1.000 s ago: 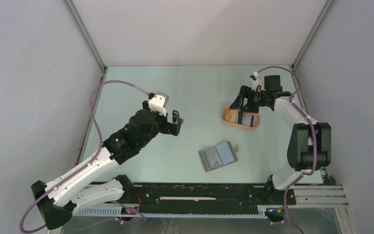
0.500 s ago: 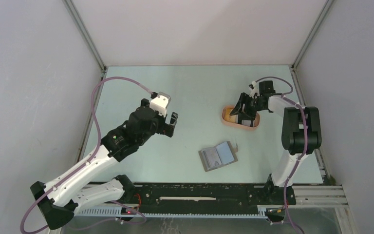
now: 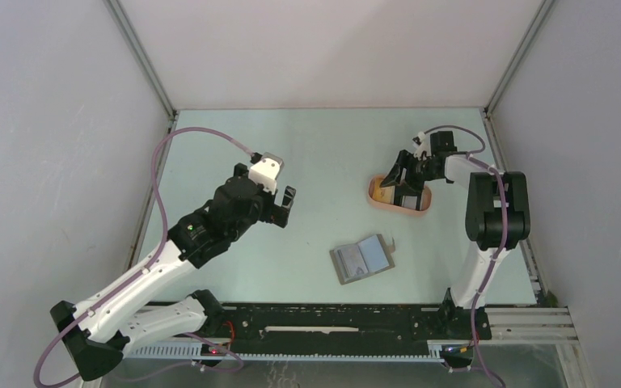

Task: Put the credit cards into the card holder
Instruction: Pick up the credit card from the storage box.

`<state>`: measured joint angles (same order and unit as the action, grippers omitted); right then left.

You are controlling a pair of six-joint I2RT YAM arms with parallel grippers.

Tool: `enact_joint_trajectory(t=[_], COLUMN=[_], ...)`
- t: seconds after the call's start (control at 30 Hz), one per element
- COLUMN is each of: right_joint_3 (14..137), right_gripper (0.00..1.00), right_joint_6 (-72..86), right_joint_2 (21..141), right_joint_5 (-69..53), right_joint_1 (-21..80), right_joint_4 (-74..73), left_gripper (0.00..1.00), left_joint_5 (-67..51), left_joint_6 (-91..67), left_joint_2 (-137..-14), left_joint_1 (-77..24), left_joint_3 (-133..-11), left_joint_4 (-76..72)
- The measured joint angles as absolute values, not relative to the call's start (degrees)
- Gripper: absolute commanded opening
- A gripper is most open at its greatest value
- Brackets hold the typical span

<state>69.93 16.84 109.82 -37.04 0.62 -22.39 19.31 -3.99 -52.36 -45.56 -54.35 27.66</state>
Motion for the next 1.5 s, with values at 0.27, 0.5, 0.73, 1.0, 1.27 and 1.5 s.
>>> enact_joint_trajectory(t=[0.27,0.5,0.73,1.0,1.27,1.5], right_joint_3=[69.93,69.93,69.93,69.93,69.93,69.93], right_gripper=[0.69,0.67,0.66,0.68,0.68,0.65], right_joint_6=[17.34,18.46,19.53,19.75,20.12,20.53], right_joint_2=[110.41,110.41,110.41,111.02,113.8,113.8], right_joint_5=[-41.58,-45.8,-48.69,-49.04,-49.82,-51.24], right_joint_1=[0.19,0.19,0.19,0.91,2.13,1.37], right_joint_4=[-21.85,-21.21,-20.71,-20.62,-20.58,-20.4], left_gripper=[1.0,1.0,1.0,1.0,1.0,1.0], left_joint_5=[19.29,19.29,19.29,19.27,19.25,19.14], left_joint_6=[-3.99,-4.01,-4.01,-4.01,-4.01,-4.01], left_joint_2=[-52.36,-52.36,-52.36,-52.36,-52.38,-52.4], left_joint_1=[-45.56,-45.56,-45.56,-45.56,-45.56,-45.56], left_joint_3=[-54.35,-54.35,-54.35,-54.35,-54.35,-54.35], left_joint_4=[27.66,27.66,27.68,27.68,27.66,27.68])
